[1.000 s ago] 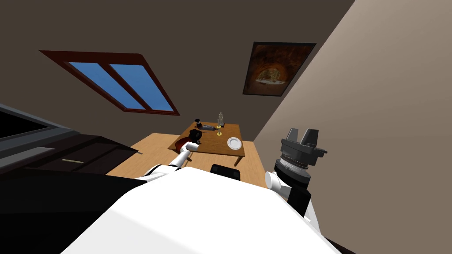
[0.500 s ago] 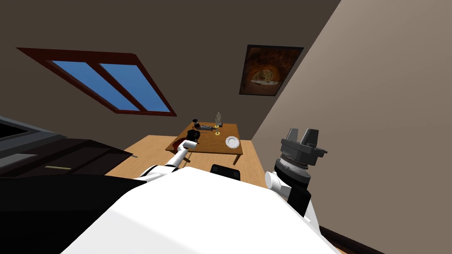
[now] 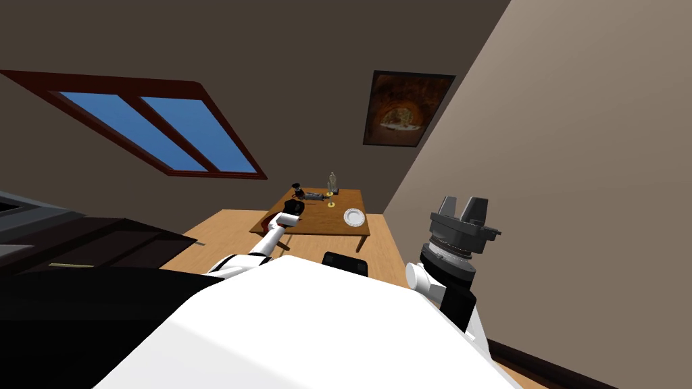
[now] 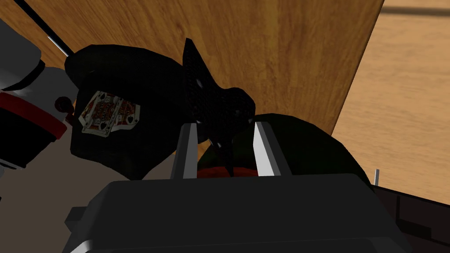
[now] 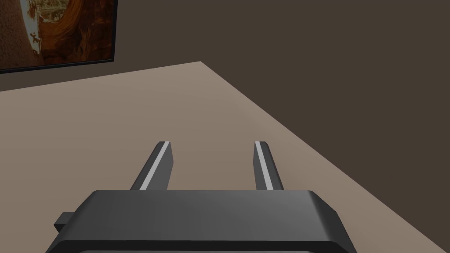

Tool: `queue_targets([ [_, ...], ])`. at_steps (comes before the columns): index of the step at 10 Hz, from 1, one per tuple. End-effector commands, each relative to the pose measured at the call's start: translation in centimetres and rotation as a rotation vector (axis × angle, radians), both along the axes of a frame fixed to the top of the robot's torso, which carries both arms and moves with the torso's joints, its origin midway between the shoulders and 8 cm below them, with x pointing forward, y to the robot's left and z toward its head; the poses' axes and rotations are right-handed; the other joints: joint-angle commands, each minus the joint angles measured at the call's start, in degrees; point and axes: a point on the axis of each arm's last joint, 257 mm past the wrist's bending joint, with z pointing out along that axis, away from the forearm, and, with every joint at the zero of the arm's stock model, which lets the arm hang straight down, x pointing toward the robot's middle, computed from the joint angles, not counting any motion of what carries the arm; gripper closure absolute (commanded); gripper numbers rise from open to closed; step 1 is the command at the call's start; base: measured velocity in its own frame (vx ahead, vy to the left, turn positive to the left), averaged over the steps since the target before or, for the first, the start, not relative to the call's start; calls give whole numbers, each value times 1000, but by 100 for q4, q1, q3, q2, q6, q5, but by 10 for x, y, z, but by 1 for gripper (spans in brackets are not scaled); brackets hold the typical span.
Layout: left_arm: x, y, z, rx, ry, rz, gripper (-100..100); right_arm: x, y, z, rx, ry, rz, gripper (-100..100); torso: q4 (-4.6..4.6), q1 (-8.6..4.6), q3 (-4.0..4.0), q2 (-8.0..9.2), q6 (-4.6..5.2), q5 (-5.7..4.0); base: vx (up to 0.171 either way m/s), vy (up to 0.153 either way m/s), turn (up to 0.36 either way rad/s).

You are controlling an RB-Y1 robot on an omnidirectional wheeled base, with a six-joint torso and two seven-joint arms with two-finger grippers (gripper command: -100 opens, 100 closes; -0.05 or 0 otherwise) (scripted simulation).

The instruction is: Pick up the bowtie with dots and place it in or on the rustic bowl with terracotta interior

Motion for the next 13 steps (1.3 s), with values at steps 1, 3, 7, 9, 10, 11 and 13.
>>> queue_targets([
  [1, -6, 6, 4, -11, 15, 40, 100, 0, 0, 0, 0, 0, 0, 0, 0, 0, 0, 0, 0, 0, 5, 0, -44],
  [3, -10, 9, 8, -18, 26, 64, 100, 0, 0, 0, 0, 0, 0, 0, -1, 3, -2, -3, -2, 0, 7, 5, -22],
  [7, -20, 17, 19, -34, 53, 123, 100, 0, 0, 0, 0, 0, 0, 0, -1, 11, -2, -4, -5, 1, 8, 16, -4],
  [9, -24, 21, 27, -42, 69, 150, 100, 0, 0, 0, 0, 0, 0, 0, -2, 9, -2, -2, -4, 2, 9, 23, 20],
  [10, -25, 22, 31, -46, 77, 161, 100, 0, 0, 0, 0, 0, 0, 0, -1, 13, -3, -4, -5, 1, 17, 36, 40],
  [11, -26, 23, 35, -49, 84, 169, 100, 0, 0, 0, 0, 0, 0, 0, -2, 16, -4, -5, -6, 2, 21, 45, 52],
  [13, -27, 25, 43, -54, 99, 180, 100, 0, 0, 0, 0, 0, 0, 0, -3, 24, -5, -9, -7, 4, 26, 54, 68],
])
